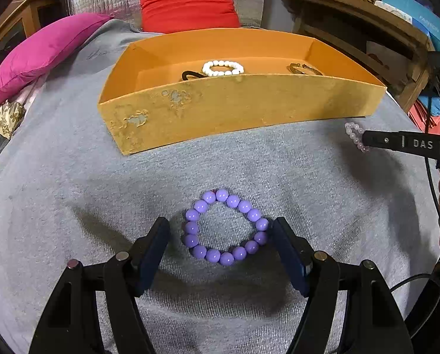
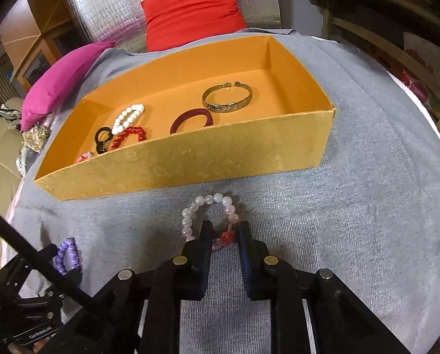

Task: Organize jewelry
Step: 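Grasp the pink-and-white bead bracelet with right tool while left tool grasps the purple bead bracelet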

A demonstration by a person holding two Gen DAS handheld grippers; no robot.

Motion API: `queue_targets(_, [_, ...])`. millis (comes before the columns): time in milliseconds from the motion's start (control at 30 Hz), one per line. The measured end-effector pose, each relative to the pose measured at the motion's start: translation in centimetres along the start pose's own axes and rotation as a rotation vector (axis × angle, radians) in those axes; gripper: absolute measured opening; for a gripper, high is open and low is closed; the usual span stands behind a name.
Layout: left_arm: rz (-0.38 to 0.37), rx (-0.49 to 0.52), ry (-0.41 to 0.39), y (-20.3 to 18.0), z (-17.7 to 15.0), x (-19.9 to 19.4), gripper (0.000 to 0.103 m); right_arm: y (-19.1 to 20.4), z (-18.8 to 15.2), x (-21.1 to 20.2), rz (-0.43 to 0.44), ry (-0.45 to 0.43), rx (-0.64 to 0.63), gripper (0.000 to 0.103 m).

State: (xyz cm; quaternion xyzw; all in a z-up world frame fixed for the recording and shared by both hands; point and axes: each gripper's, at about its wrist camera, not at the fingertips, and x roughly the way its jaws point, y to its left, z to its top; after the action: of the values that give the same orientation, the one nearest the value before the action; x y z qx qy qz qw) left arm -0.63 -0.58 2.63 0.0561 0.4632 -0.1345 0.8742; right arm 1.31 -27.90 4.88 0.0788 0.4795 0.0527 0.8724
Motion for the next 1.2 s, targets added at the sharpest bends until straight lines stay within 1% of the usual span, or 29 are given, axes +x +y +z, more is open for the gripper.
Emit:
queue_targets(33, [-0.004, -0.005, -0.001, 0.1, 0.1, 0.0, 0.065, -0.2, 0.0, -0.1, 0.006, 0.000, 0.005, 0.019])
queue_targets(67, [-0.008, -0.013, -0.003, 0.1, 0.2, 0.0, 0.057, -0.4, 0.1, -0.2, 0.009, 0.001, 0.010, 0.019])
queue_targets(200, [-0.006, -0.047, -0.018, 0.9, 0.6, -0.1, 0.046, -1.9, 0.4, -0.6, 0.034, 0.007, 0.067, 0.019])
queue_targets(233, [-0.011, -0.059, -0.021, 1.2, 0.7, -0.1, 0.040, -2.1, 0.5, -0.6, 0.040, 0.008, 0.077, 0.019])
queue_targets(267, [-0.017, -0.073, -0.027, 1.5, 0.8, -0.2, 0.038, -2.3, 0.6, -0.6, 0.042, 0.008, 0.088, 0.019])
queue_targets(400, [-0.013, -0.092, -0.049, 1.9, 1.2, -0.4, 0.037, -2.3, 0.8, -0.4, 0.045, 0.011, 0.102, 0.020])
queue_targets(467, [-0.017, -0.102, -0.053, 2.2, 1.3, -0.4, 0.037, -1.8, 0.9, -0.1, 0.038, 0.011, 0.096, 0.027])
queue_targets(533, [-0.018, -0.112, -0.051, 2.4, 1.4, -0.1, 0.037, -1.5, 1.0, 0.2, 0.028, 0.006, 0.095, 0.031])
queue_targets(633, [-0.028, -0.126, -0.042, 2.8, 1.3, -0.1, 0.038, -1.0, 1.1, 1.1, 0.014, 0.010, 0.088, 0.031])
queue_targets(700, [-0.033, -0.133, -0.040, 3.1, 1.2, -0.2, 0.038, -0.6, 1.1, 1.3, -0.003, -0.014, 0.065, 0.031])
queue_targets(733, [-0.037, -0.134, -0.041, 3.2, 1.2, -0.2, 0.038, -0.4, 1.0, 1.4, -0.010, -0.016, 0.050, 0.030])
queue_targets(800, [-0.042, -0.140, -0.044, 3.5, 1.0, -0.4, 0.038, -0.1, 0.9, 1.4, -0.032, -0.025, 0.023, 0.021])
queue_targets(833, [-0.043, -0.141, -0.044, 3.6, 1.0, -0.5, 0.038, -0.1, 0.9, 1.4, -0.035, -0.025, 0.019, 0.017])
queue_targets(900, [-0.045, -0.141, -0.043, 3.7, 1.0, -0.5, 0.038, -0.2, 0.8, 1.2, -0.023, -0.026, 0.023, 0.012])
queue_targets(1067, [-0.043, -0.146, -0.047, 4.1, 1.0, -0.8, 0.038, -0.5, 0.6, 0.5, -0.002, -0.031, 0.025, 0.011])
queue_targets(1200, [-0.030, -0.154, -0.045, 4.6, 1.0, -0.7, 0.037, -1.5, 0.7, -0.3, 0.010, -0.040, 0.047, 0.011])
